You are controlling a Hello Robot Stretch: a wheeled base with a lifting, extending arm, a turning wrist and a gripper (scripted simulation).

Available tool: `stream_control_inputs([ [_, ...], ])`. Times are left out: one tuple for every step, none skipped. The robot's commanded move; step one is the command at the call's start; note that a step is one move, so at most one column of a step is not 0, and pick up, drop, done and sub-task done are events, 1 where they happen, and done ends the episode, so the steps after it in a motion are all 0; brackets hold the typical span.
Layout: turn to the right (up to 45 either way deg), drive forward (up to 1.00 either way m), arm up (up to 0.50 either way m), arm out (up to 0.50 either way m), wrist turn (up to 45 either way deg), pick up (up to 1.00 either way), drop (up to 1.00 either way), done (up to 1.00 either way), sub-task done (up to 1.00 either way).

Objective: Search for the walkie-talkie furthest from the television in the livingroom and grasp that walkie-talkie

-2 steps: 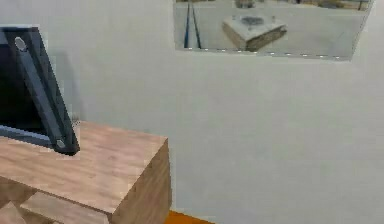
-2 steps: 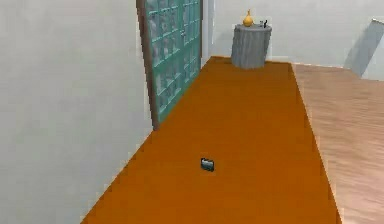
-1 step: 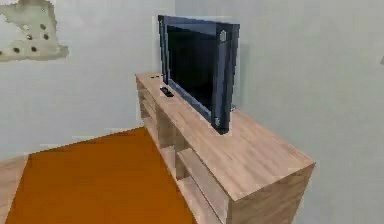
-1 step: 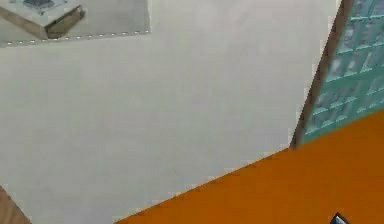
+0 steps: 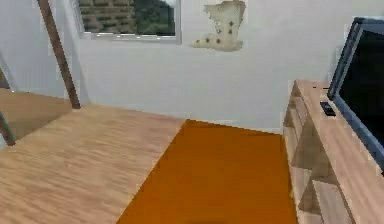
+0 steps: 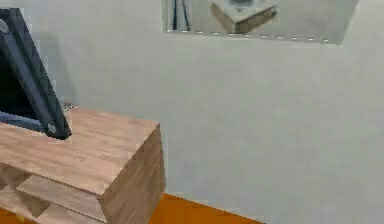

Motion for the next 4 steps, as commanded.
stream_control_inputs([
  [-45.0, 0.0, 0.0, 0.0, 0.0, 0.0, 0.0, 0.0, 0.0],
  [0.0, 0.3, 0.0, 0.0, 0.0, 0.0, 0.0, 0.0, 0.0],
  [45.0, 0.0, 0.0, 0.0, 0.0, 0.0, 0.0, 0.0, 0.0],
  [18.0, 0.0, 0.0, 0.0, 0.0, 0.0, 0.0, 0.0, 0.0],
])
